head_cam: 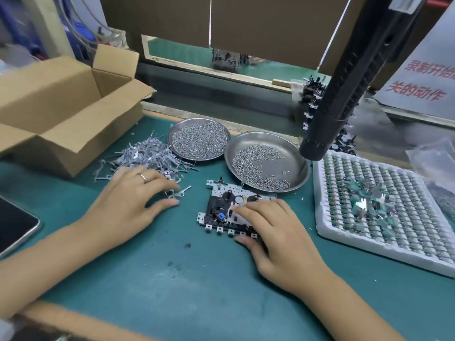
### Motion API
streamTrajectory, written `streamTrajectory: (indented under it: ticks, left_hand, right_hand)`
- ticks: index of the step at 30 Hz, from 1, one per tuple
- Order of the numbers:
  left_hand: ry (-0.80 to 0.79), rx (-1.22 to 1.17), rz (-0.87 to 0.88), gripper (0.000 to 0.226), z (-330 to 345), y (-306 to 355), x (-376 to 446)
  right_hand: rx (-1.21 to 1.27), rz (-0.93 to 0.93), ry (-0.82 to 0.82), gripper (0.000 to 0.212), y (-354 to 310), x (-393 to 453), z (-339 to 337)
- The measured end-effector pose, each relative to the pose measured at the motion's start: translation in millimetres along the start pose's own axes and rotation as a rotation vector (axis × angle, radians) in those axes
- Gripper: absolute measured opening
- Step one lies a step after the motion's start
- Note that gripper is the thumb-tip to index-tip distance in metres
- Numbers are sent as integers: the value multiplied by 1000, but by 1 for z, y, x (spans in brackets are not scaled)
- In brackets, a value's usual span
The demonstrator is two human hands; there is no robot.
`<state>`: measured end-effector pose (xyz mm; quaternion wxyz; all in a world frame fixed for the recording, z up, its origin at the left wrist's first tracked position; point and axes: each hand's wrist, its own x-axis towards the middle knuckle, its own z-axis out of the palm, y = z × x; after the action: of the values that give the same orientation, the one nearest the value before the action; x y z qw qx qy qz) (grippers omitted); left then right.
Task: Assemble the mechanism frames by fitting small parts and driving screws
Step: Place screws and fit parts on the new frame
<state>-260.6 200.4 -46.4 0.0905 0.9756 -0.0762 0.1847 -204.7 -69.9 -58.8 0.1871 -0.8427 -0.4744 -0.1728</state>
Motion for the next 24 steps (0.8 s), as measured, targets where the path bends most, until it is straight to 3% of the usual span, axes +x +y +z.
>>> streamTrajectory:
  ticks: [3, 6, 8, 11, 14, 16, 18, 20, 22, 24]
  left_hand:
    - [9, -90, -19, 42, 2, 0, 3]
    - [80, -270, -56, 17, 0, 2, 7]
    - [108, -473, -211, 6, -6, 5, 11]
    - [45, -886, -488, 6, -14, 5, 19]
    - [44, -1060, -676, 12, -17, 5, 28]
    - [76, -1095, -692, 11, -18, 10, 31]
    - [86, -1090, -522, 8, -19, 25, 34]
    - [47, -1011, -180, 9, -21, 47, 37]
    - [-3, -764, 209, 10, -17, 67, 42]
    - [22, -506, 480, 20, -9, 79, 50]
  right_hand:
    - [17, 15, 8, 38, 0, 0, 1]
    - [34, 28, 23, 38, 0, -1, 1]
    - [51, 35, 30, 39, 1, -1, 2]
    - [64, 39, 27, 39, 2, -2, 3]
    - [69, 43, 31, 37, 2, -2, 2]
    - [122, 54, 79, 33, 1, -2, 1]
    - [265, 110, 201, 30, 0, -3, -1]
    - [402, 177, 325, 28, -1, -2, -3]
    - [450, 211, 361, 27, 0, -1, -6]
    - [466, 231, 323, 25, 2, -1, -7]
